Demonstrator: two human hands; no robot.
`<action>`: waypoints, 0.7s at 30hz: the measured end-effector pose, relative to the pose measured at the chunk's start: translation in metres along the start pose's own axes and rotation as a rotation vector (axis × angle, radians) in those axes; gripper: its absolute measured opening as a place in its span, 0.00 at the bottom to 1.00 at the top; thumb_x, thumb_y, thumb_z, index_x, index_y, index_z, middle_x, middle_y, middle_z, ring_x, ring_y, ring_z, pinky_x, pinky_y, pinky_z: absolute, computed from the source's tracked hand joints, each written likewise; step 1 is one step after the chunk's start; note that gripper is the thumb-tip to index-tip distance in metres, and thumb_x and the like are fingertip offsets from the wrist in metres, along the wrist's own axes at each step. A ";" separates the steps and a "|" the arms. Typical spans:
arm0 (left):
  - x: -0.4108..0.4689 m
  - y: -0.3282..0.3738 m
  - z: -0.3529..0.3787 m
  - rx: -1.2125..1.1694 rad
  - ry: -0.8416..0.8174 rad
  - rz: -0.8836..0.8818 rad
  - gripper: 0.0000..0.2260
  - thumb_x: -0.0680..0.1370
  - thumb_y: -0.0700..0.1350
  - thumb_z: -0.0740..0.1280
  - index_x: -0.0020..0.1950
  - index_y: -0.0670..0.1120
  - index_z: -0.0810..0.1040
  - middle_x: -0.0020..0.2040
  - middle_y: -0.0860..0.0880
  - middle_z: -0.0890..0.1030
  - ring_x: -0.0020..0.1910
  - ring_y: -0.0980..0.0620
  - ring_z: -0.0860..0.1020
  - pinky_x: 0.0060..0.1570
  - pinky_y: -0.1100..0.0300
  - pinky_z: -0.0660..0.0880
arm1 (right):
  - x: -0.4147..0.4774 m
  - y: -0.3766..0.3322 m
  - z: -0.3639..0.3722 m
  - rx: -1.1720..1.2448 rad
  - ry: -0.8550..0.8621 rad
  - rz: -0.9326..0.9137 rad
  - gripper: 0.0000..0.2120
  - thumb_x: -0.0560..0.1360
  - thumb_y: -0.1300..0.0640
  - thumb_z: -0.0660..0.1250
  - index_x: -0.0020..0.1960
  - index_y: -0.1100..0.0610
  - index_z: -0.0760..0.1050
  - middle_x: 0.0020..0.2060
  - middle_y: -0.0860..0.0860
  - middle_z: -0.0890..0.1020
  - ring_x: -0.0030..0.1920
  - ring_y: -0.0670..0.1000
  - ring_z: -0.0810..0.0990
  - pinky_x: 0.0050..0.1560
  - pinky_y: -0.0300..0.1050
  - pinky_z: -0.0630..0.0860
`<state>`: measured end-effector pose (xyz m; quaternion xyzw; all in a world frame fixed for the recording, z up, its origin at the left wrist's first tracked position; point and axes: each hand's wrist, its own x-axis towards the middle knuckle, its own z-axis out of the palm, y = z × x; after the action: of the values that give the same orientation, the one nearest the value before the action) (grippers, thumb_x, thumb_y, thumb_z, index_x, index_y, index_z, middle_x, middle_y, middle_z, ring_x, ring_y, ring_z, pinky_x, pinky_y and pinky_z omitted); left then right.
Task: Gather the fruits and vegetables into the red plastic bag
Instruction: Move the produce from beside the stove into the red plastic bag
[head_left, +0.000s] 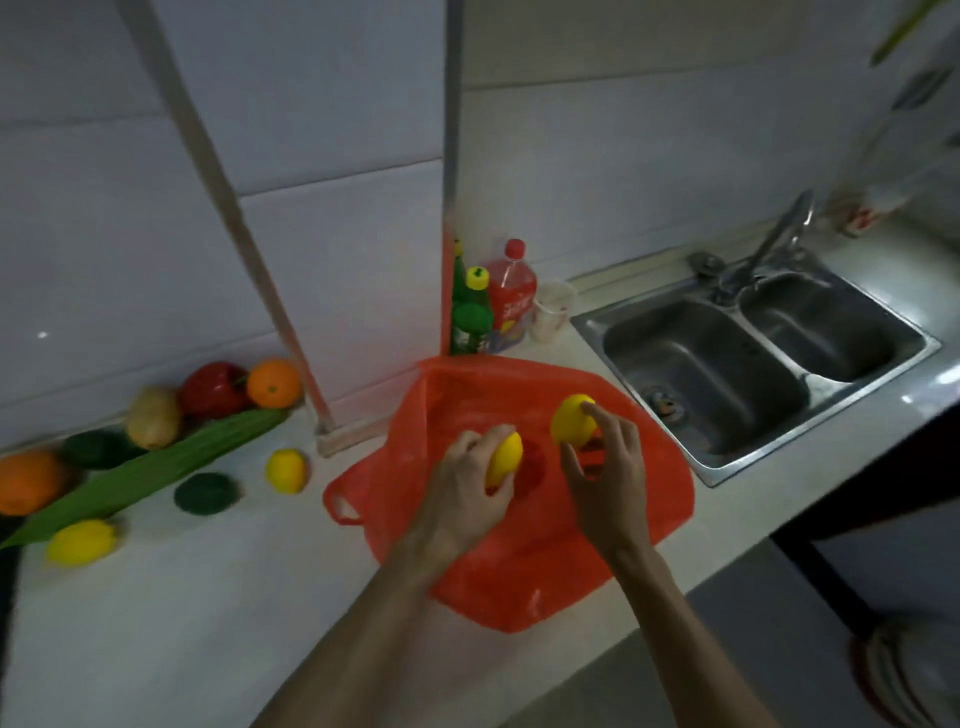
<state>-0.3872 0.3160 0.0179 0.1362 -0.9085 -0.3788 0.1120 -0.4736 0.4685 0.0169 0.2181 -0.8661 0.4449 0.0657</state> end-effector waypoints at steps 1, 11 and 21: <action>0.003 -0.003 0.010 0.012 -0.050 -0.005 0.24 0.73 0.47 0.69 0.68 0.52 0.71 0.56 0.46 0.77 0.55 0.47 0.77 0.57 0.56 0.74 | 0.000 0.011 0.000 -0.017 -0.033 0.016 0.24 0.73 0.59 0.70 0.67 0.53 0.68 0.62 0.54 0.71 0.53 0.50 0.76 0.44 0.35 0.77; 0.000 -0.040 0.066 0.124 -0.381 -0.067 0.19 0.73 0.49 0.66 0.64 0.53 0.73 0.50 0.45 0.79 0.51 0.47 0.78 0.53 0.54 0.73 | 0.003 0.072 0.022 -0.192 -0.319 0.279 0.25 0.74 0.57 0.68 0.69 0.52 0.66 0.63 0.56 0.72 0.56 0.55 0.75 0.49 0.40 0.72; 0.001 -0.047 0.086 0.253 -0.437 -0.129 0.24 0.75 0.47 0.65 0.71 0.53 0.66 0.57 0.43 0.75 0.59 0.43 0.73 0.58 0.53 0.69 | 0.006 0.080 0.029 -0.386 -0.518 0.288 0.24 0.78 0.53 0.63 0.72 0.52 0.61 0.64 0.58 0.70 0.45 0.50 0.72 0.34 0.34 0.66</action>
<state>-0.4069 0.3404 -0.0749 0.1216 -0.9407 -0.2891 -0.1291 -0.5116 0.4839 -0.0581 0.1829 -0.9440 0.2077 -0.1795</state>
